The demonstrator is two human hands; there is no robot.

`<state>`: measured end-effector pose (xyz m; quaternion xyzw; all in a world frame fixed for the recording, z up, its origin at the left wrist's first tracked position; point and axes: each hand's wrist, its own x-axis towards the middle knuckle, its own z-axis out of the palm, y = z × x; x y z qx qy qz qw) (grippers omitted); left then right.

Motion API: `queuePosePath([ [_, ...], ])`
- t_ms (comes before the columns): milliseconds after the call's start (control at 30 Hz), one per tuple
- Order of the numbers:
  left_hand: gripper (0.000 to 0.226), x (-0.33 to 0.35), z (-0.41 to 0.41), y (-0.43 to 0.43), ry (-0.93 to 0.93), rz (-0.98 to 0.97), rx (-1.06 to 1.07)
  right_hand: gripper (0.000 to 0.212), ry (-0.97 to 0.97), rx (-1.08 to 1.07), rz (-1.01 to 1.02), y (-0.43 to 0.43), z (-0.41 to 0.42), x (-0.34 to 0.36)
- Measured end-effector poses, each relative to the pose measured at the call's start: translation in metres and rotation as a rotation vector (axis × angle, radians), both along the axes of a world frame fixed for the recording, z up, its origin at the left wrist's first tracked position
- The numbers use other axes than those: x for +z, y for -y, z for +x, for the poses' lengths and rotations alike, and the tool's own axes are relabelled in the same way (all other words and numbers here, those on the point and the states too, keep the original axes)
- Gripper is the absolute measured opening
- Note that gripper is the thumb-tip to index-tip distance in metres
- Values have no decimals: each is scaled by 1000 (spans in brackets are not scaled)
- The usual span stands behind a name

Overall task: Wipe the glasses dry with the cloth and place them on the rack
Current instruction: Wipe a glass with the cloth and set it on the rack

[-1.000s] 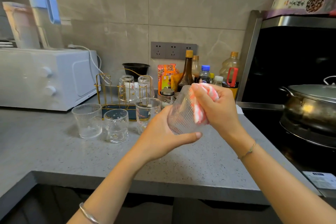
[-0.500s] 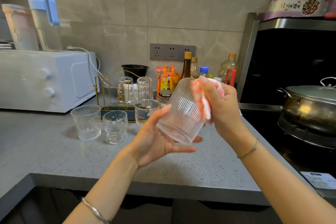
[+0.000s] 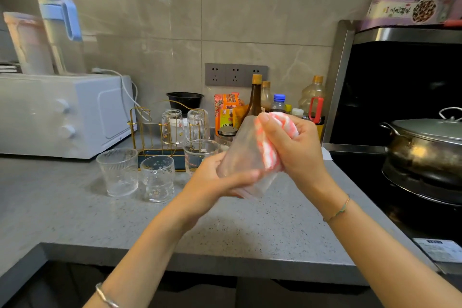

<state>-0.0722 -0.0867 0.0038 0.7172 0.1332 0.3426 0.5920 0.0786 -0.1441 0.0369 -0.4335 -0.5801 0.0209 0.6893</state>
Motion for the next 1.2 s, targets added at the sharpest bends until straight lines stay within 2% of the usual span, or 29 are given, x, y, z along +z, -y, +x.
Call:
queuePosePath([
  [67,77,-5,2,-1,113,-372,-237,29,-78,85,-17,2,0,3],
  [133,73,-12,7,-1,222,-651,-508,25,-97,132,-22,3,-2,4],
  [200,70,-16,12,-2,273,-767,-696,25,-93,152,-23,4,-4,3],
  [267,75,-18,14,-6,252,-779,-733,26,-98,127,-23,4,-3,2],
  [333,84,-16,12,-10,179,-704,-635,27,-136,75,-26,5,0,1],
  [433,92,-7,11,-11,66,-450,-337,26,-95,13,-34,6,6,2],
  [533,80,-2,10,-4,-113,-50,-15,41,27,-49,-20,5,8,-1],
  [600,76,-4,12,-3,-142,167,143,41,47,-66,-19,3,7,-2],
  [633,73,-5,13,-3,-123,234,181,39,45,-66,-21,2,6,-2],
  [700,62,-5,13,-2,-61,244,168,38,46,-54,-21,3,3,-2],
  [767,60,-4,9,-1,-21,154,99,40,33,-2,-18,3,0,-3],
  [867,84,-7,5,-4,32,-161,-55,39,-10,66,2,3,-4,-2],
  [967,78,-13,8,-4,216,-626,-480,33,-28,128,30,2,-6,1],
  [1033,76,-17,10,0,277,-803,-774,29,-49,150,41,3,-8,2],
  [1067,77,-20,11,-2,287,-842,-859,27,-46,145,42,3,-8,1],
  [1133,79,-22,11,-5,265,-862,-892,25,-52,118,28,2,-8,-2],
  [1200,85,-20,8,-8,187,-788,-729,28,-98,93,16,3,-5,-5],
])
